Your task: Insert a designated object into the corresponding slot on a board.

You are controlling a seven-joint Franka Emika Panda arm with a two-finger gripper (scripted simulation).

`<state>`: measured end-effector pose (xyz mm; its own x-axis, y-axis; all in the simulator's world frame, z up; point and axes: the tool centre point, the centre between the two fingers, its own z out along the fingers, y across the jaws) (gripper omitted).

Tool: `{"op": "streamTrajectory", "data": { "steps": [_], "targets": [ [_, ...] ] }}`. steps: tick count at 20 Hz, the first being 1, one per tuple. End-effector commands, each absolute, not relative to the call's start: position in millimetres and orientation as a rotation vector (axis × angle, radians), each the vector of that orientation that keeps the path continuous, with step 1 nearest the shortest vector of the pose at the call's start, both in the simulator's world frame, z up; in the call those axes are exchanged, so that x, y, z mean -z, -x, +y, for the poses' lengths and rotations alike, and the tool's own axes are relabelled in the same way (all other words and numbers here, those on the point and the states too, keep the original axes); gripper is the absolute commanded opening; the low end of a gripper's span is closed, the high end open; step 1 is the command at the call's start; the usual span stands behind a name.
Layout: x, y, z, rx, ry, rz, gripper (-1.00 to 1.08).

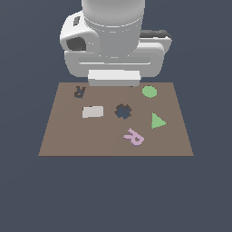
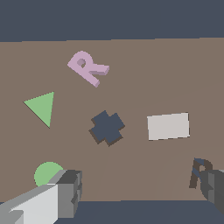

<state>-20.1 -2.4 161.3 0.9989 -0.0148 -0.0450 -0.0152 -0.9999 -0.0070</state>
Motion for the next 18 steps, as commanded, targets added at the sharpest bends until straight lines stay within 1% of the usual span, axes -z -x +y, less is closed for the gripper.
{"op": "streamTrajectory", "data": {
  "steps": [1,10,18],
  "targets": [
    [-161,20,-2,-0.07,3.133,0.024,1.0],
    [-154,12,-3,-0.066,3.133,-0.068,1.0],
    [-134,-11,0,-0.055,3.119,-0.315,1.0]
  ]
}}
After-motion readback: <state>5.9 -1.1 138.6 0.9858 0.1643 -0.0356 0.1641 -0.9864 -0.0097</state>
